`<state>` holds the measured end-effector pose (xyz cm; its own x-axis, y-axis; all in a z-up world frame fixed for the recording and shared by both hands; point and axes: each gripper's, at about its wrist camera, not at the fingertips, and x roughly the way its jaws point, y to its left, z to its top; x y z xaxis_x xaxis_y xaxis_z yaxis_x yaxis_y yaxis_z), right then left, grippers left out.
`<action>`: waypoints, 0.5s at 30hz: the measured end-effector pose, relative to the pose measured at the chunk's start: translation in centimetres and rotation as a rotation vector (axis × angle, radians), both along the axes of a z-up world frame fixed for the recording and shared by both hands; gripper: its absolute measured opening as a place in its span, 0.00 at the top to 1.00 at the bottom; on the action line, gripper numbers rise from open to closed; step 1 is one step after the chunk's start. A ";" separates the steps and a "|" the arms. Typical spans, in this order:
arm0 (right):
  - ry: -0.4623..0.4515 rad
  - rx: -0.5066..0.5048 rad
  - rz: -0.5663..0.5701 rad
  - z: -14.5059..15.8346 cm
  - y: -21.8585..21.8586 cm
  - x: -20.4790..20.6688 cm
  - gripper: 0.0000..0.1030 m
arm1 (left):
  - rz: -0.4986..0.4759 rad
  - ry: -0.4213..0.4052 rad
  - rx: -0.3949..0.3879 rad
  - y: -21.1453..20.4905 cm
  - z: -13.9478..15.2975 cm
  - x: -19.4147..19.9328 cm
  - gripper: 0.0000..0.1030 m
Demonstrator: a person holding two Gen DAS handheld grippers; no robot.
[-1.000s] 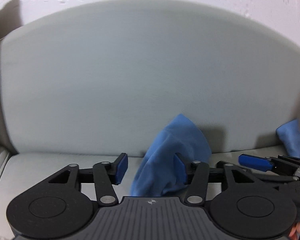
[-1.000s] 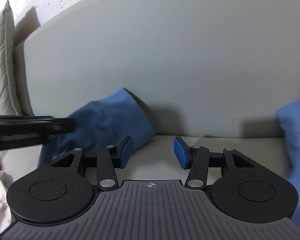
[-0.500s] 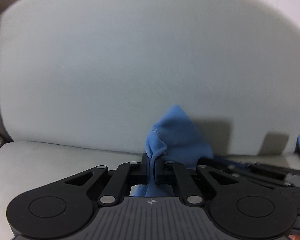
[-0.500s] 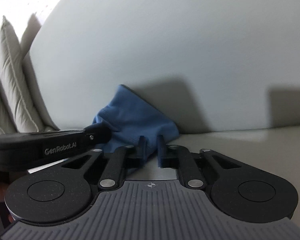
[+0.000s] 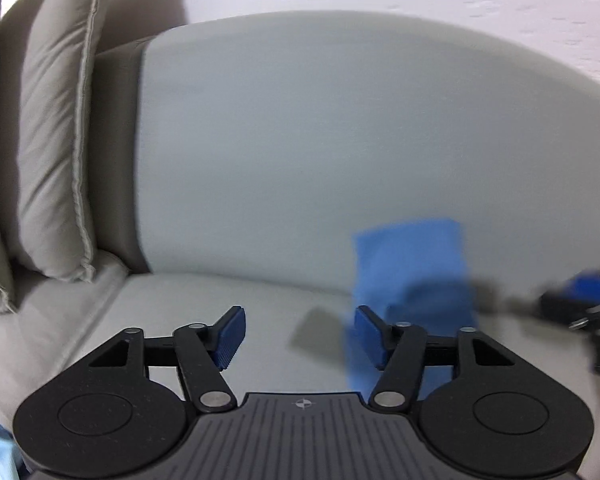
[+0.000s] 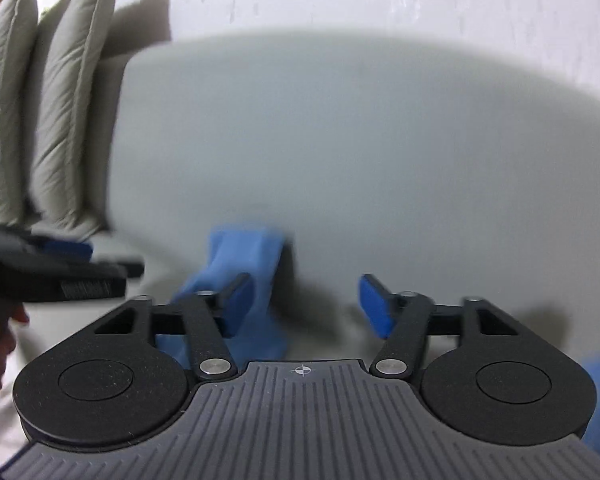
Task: Fold clothes
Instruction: 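Lay the sleeves down and open both grippers over the sweatshirt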
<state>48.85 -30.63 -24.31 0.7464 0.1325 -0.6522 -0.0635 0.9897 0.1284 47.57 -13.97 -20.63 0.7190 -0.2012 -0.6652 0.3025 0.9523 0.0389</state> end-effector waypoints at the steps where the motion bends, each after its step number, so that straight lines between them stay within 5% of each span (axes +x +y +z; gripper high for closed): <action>1: 0.033 0.029 0.017 -0.5 0.0 -0.5 0.92 | -0.013 0.008 0.014 -0.4 -0.5 -0.5 0.68; 2: 0.048 0.025 0.030 -0.9 0.3 -0.9 0.92 | -0.022 0.017 0.026 -0.9 -1.0 -0.9 0.76; 6: 0.069 0.022 0.049 -2.9 2.1 -1.2 0.92 | -0.009 0.072 -0.011 -2.4 -3.1 -1.1 0.82; 9: 0.131 0.059 0.038 -4.8 2.6 0.5 0.92 | -0.030 0.088 0.073 -3.0 -5.6 -0.7 0.81; 12: 0.162 0.028 0.043 -5.9 2.2 -0.6 0.97 | -0.010 0.093 0.078 -2.5 -4.5 -0.7 0.82; 15: 0.164 -0.027 0.018 -4.0 1.8 -2.9 0.90 | -0.046 0.081 0.097 -1.8 -2.6 -2.8 0.83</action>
<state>45.92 -28.80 -28.32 0.6274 0.1256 -0.7685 -0.0617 0.9918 0.1117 44.75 -15.80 -23.19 0.6538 -0.1646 -0.7386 0.3518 0.9303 0.1041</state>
